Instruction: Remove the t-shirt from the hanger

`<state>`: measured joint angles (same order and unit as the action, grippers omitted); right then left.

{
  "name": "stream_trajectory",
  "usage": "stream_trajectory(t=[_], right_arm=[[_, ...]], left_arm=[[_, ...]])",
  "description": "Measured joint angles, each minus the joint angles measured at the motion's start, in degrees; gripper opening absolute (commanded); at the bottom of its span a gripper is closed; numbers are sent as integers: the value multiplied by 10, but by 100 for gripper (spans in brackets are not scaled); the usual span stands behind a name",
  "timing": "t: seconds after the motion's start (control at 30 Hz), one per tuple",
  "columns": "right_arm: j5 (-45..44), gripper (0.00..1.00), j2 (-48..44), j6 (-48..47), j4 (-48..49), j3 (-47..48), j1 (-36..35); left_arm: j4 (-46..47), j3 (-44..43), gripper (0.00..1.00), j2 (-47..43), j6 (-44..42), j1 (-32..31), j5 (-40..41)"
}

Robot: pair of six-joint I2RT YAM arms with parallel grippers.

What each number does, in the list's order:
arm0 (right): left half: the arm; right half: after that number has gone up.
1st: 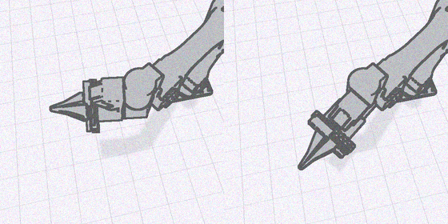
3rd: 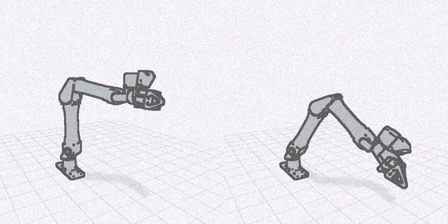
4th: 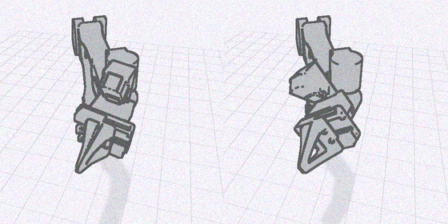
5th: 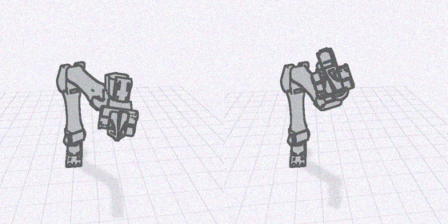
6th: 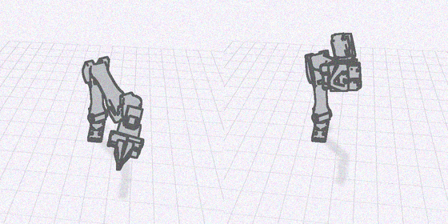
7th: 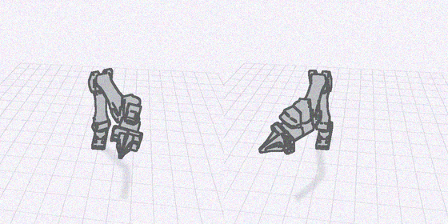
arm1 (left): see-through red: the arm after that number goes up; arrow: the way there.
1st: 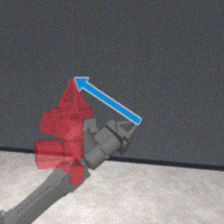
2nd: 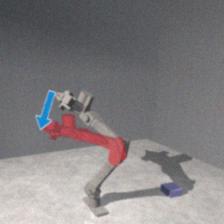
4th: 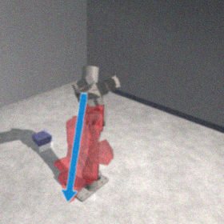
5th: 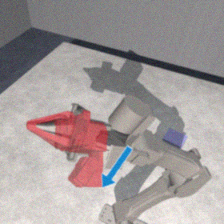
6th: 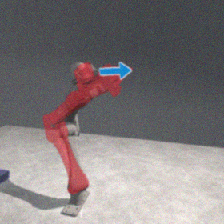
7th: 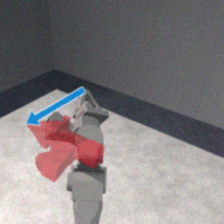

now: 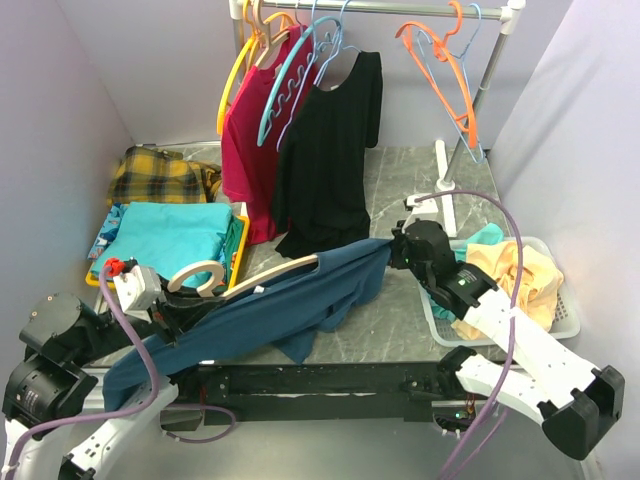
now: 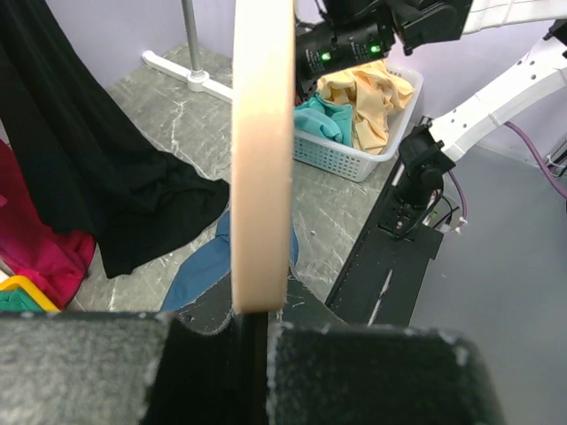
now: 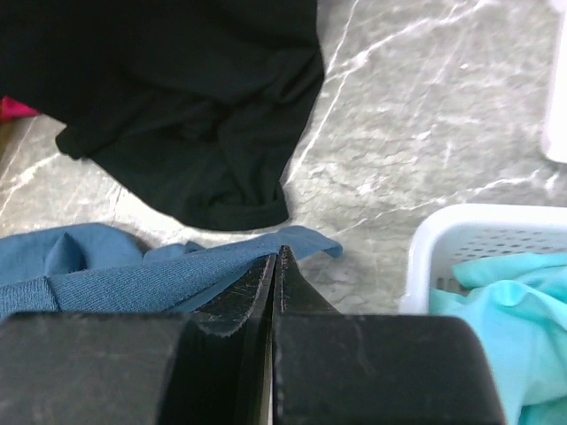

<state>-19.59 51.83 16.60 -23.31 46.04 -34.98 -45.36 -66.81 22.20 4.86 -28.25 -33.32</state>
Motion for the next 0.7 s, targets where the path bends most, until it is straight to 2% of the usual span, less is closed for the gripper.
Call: stream_trajectory(t=[0.07,0.1,0.13,0.17,0.2,0.27,0.37,0.53,0.7], right_arm=[[10,0,8,4,3,-4,0],[16,6,8,4,4,-7,0],[25,18,8,5,7,-11,0],[34,35,9,3,7,-14,0],[46,63,10,0,6,-16,1],[67,75,9,-6,6,-17,1],[94,79,-13,-30,5,-21,-18],[136,80,-74,-63,5,2,-98],[152,78,-74,-91,22,46,-191]], left_arm=[[-1,0,1,0,-2,0,0],[-1,0,1,0,-2,0,0],[-2,0,1,0,-2,0,0],[-1,0,1,0,-2,0,0],[-1,0,1,0,-2,0,0],[0,0,1,0,-2,0,-2],[3,1,1,0,-2,0,-7],[6,5,1,1,-3,0,-9],[9,9,1,3,-6,0,-8]])
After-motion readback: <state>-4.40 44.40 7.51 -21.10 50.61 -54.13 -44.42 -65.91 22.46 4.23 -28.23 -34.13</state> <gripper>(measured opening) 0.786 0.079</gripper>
